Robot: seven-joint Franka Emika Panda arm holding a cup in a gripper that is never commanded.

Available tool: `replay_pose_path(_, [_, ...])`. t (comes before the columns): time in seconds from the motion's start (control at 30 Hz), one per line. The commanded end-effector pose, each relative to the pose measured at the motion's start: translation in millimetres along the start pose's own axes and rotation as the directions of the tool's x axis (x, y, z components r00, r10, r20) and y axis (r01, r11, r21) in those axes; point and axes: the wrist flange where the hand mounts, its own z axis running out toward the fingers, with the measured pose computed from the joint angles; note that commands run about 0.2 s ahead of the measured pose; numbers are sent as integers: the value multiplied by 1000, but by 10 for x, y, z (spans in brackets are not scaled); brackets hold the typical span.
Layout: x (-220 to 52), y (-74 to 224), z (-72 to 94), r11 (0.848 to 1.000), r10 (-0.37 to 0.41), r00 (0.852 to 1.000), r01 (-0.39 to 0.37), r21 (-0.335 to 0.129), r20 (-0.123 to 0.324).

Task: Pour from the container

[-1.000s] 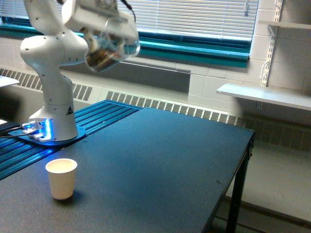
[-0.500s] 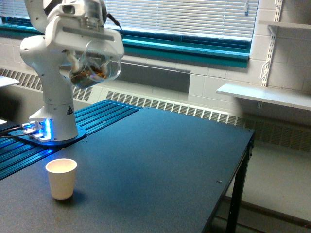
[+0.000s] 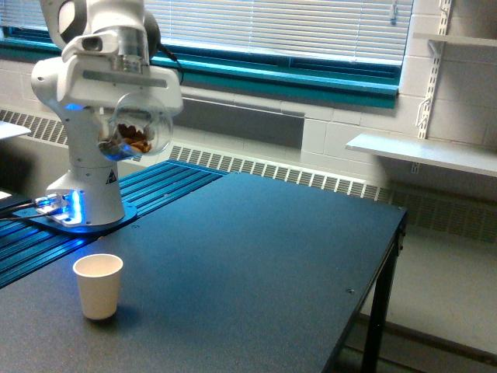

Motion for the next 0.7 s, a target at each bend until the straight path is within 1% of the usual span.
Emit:
replay_pose_path(0.03, [-31, 176, 72, 999, 47, 999, -47, -24, 12])
replay_pose_path(0.3, [-150, 328, 206, 996, 75, 996, -73, -48, 45])
replay_pose_path(0.57, [-276, 397, 317, 994, 95, 992, -91, -58, 77])
replay_pose_path(0.7, [-317, 469, 389, 991, 112, 989, -104, -80, 94])
